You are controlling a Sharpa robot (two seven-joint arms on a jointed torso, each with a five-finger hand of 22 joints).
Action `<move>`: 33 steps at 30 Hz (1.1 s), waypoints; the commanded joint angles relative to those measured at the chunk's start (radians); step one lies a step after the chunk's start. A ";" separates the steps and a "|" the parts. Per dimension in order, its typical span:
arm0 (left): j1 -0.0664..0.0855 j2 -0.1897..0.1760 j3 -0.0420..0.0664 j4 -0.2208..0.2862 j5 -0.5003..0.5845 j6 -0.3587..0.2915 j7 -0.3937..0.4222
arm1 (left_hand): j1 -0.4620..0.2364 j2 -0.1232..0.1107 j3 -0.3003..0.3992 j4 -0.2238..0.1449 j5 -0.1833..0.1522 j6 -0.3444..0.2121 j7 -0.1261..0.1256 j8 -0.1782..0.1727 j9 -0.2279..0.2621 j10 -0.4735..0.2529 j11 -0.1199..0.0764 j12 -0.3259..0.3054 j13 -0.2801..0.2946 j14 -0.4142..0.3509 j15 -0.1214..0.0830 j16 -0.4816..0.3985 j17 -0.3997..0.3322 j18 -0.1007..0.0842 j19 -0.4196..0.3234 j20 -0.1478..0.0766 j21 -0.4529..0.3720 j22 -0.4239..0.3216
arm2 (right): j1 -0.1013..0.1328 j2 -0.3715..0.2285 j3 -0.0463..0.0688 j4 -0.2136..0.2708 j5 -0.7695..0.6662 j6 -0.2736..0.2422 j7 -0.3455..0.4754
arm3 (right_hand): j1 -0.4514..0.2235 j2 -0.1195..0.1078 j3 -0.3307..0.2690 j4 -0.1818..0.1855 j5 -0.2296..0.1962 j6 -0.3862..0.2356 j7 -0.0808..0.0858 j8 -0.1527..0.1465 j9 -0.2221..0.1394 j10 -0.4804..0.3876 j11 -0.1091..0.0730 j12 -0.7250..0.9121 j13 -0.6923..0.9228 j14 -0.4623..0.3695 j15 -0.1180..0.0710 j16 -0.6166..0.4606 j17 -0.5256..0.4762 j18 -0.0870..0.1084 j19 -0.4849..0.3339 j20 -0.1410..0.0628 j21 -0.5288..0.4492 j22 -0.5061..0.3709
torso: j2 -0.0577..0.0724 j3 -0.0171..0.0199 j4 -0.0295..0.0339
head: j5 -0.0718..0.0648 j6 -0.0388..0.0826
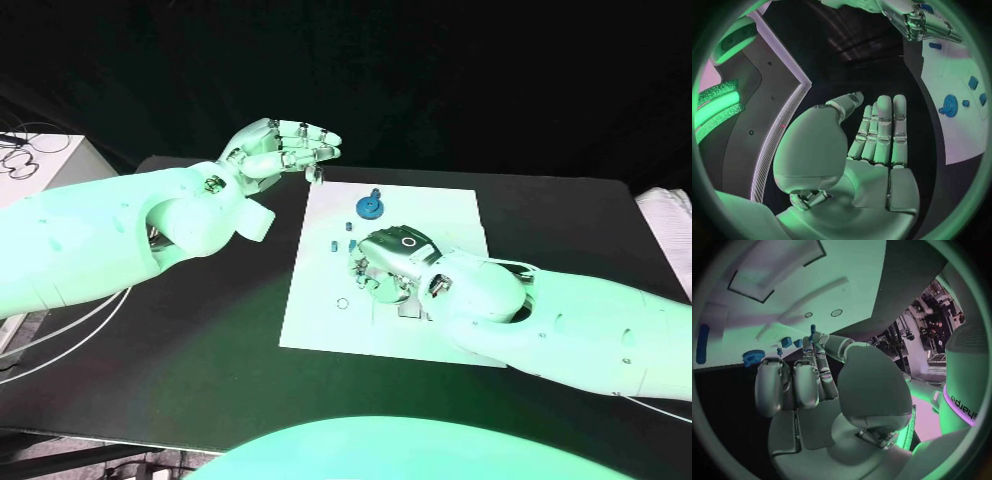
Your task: Assemble the parts on the task board
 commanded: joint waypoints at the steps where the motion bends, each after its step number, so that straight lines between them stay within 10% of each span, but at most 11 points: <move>1: 0.001 0.002 0.001 -0.001 -0.006 0.005 0.001 | -0.002 -0.003 -0.006 -0.002 0.000 -0.008 0.000 -0.004 0.001 -0.004 -0.001 0.007 -0.001 -0.001 0.003 -0.004 -0.001 0.013 0.008 -0.001 -0.006 -0.001 | -0.004 0.002 0.000 -0.002 -0.074 0.003 -0.019 | 0.000 0.012 0.005 -0.003 0.006 0.003 -0.001 0.003 0.002 0.045 -0.040 0.006 0.011 0.040 -0.006 0.000 0.000 -0.013 0.004 0.000 0.000 0.002 | 0.000 0.0004 0.0003 | 0.003 -0.005; 33: 0.001 0.003 0.001 -0.008 -0.007 0.004 -0.003 | -0.001 -0.005 -0.009 -0.003 0.000 -0.009 0.000 -0.004 0.002 -0.011 -0.001 0.008 -0.001 -0.002 0.003 -0.004 -0.002 0.014 0.009 0.000 -0.010 -0.003 | -0.015 0.004 -0.002 -0.011 -0.073 0.009 -0.023 | -0.002 0.011 0.005 -0.004 0.005 0.004 0.000 0.004 0.003 0.046 -0.040 0.005 0.011 0.040 -0.006 0.001 0.001 -0.013 0.004 0.000 0.002 0.004 | 0.000 0.0005 0.0001 | 0.014 -0.011</move>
